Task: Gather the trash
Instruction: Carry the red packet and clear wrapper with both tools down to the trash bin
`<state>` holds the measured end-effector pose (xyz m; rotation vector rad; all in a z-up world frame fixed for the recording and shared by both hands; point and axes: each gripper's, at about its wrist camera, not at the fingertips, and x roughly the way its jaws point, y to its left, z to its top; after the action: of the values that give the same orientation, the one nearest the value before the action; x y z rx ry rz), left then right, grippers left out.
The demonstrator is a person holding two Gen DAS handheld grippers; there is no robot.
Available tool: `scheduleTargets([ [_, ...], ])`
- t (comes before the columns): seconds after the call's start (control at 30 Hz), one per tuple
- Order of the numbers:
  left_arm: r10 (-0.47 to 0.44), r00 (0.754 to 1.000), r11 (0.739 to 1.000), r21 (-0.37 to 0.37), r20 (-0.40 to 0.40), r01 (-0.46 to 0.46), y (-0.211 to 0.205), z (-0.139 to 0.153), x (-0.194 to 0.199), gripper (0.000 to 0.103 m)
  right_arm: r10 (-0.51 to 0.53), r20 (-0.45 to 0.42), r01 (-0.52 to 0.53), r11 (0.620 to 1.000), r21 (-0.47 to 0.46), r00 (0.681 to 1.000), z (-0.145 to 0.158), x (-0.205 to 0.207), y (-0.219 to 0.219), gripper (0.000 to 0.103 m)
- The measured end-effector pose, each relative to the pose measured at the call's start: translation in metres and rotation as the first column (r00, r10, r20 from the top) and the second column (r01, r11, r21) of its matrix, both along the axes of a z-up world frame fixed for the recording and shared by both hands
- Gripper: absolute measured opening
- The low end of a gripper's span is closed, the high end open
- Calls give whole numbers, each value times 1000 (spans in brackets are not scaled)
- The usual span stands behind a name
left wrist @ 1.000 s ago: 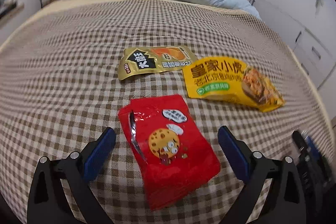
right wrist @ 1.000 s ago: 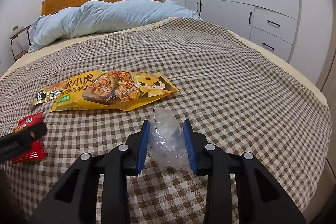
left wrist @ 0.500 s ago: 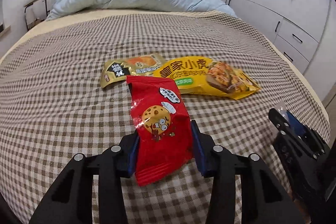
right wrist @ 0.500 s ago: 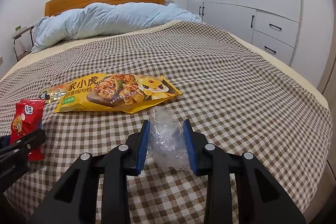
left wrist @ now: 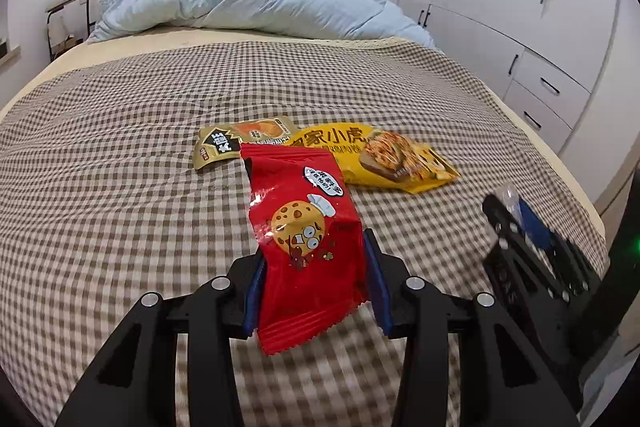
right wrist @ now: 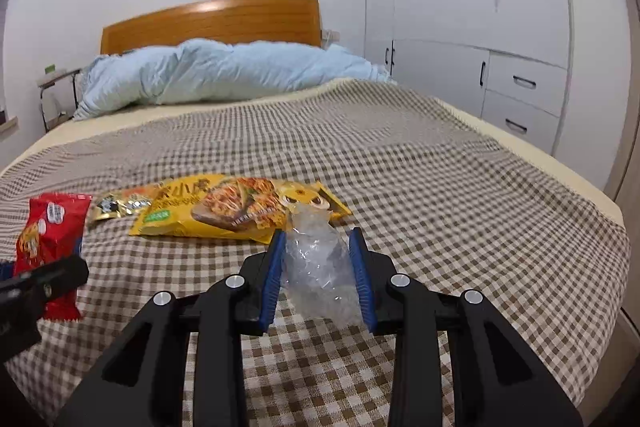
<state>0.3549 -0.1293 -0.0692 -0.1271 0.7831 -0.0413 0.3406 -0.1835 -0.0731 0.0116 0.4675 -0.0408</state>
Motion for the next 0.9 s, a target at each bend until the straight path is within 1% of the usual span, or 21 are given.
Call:
scheduleTargets([
  [0.1,-19,1000,1000,4,1,19,2,2,-13,41,10,74,-11,1000,14,997,7,-23,-4,32],
  [0.17,-27,1000,1000,-16,5,27,7,3,-24,41,22,97,-25,999,22,995,7,-41,-8,32],
  [0.27,-42,999,998,-50,18,43,12,3,-43,41,44,98,-43,999,-10,994,-5,-62,-12,32],
  [0.33,-56,998,997,-60,34,58,13,4,-57,41,58,82,-56,998,-22,995,-17,-76,-16,32],
  [0.37,-65,997,996,-60,43,67,14,6,-66,41,63,71,-63,998,-7,995,-24,-87,-23,32],
  [0.47,-90,994,992,-78,65,95,16,9,-87,41,70,60,-72,997,34,996,-32,-113,-38,32],
  [0.63,-145,985,984,-90,94,153,14,13,-123,41,94,80,-99,994,55,992,-26,-151,-51,32],
  [0.73,-169,981,978,-105,95,179,12,11,-141,41,134,98,-139,989,42,986,-17,-173,-51,32],
  [0.9,-202,974,970,-116,103,213,7,8,-170,41,193,98,-196,980,20,976,-12,-207,-44,32],
])
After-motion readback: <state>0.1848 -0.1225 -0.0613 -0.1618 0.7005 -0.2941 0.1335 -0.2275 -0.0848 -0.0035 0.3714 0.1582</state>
